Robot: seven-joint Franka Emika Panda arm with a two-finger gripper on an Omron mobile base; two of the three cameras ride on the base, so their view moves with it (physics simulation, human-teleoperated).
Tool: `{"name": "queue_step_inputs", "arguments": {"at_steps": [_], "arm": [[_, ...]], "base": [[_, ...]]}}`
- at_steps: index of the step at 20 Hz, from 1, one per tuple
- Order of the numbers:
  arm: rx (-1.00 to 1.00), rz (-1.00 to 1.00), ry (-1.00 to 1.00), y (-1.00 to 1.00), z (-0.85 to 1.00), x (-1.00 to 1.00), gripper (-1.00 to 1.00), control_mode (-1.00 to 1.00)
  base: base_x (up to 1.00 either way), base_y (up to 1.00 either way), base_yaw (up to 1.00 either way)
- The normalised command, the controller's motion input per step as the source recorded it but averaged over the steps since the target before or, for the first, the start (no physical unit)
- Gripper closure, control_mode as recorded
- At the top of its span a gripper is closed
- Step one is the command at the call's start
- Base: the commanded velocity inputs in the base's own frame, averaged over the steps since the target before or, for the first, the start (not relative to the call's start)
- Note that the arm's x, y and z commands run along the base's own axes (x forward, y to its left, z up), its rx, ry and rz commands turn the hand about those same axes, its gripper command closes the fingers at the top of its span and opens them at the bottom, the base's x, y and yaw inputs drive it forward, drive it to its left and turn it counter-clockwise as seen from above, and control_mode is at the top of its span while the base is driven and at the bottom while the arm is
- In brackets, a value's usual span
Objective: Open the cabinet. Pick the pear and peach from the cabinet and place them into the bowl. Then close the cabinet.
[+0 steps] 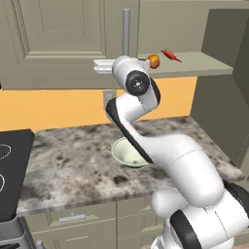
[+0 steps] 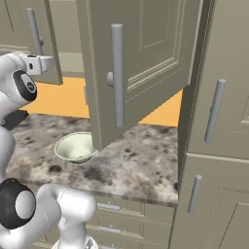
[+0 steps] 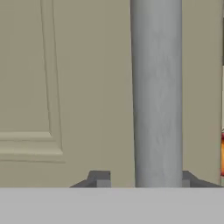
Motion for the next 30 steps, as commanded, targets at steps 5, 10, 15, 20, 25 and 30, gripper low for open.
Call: {"name": "queue_step_inputs", "arguments": {"at_steps": [5, 10, 15, 20, 25, 30], "arm": [[-0.12, 0.0, 0.0, 1.0, 0.0, -0.67, 1.0, -1.0], [-0.11, 0.0, 0.0, 1.0, 0.0, -0.79, 1.0, -1.0], [-0.06, 0.0, 0.0, 1.0, 0.0, -0.96, 1.0, -1.0], [-0.03, -0.02, 0.0, 1.0, 0.0, -0.93, 1.0, -1.0], [-0.02, -0.03, 0.0, 1.0, 0.0, -0.87, 1.0, -1.0], [-0.04, -0.08, 0.0, 0.99, 0.0, -0.63, -1.0, -1.0]], "base": [[0.0, 0.0, 0.0], [0.0, 0.0, 0.0], [0.0, 0.0, 0.0], [0.0, 0.0, 0.0], [0.0, 0.0, 0.0], [0.0, 0.0, 0.0]]}}
